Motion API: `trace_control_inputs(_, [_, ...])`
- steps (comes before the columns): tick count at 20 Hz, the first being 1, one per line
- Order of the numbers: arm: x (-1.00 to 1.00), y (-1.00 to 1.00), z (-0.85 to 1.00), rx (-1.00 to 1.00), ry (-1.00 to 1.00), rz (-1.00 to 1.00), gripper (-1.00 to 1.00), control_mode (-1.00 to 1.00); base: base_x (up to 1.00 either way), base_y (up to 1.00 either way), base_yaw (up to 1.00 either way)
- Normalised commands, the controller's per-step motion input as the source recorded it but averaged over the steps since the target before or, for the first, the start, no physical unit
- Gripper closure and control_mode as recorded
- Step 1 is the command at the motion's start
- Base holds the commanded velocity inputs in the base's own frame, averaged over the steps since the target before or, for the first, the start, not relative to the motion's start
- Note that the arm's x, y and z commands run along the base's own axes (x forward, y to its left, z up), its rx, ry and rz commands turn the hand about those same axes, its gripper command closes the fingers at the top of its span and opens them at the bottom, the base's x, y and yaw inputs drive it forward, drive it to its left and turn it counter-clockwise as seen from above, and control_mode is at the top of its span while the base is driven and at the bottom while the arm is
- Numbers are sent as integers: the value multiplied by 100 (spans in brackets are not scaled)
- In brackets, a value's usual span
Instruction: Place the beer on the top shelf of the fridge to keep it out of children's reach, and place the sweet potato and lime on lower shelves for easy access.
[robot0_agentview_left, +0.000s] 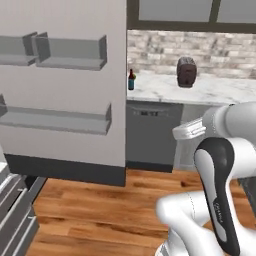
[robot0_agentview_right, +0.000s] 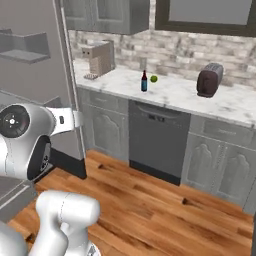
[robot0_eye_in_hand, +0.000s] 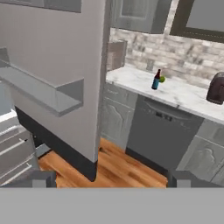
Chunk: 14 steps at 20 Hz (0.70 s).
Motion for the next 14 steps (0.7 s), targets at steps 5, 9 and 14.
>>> trace_control_inputs(5, [0,0,0,0,0,0,-100,100,46,-73,-29])
trace_control_inputs(9, [0,0,0,0,0,0,-100,100,59,-55,-9])
trace_control_inputs(14, [0,0,0,0,0,0,-100,100,87,-13,0])
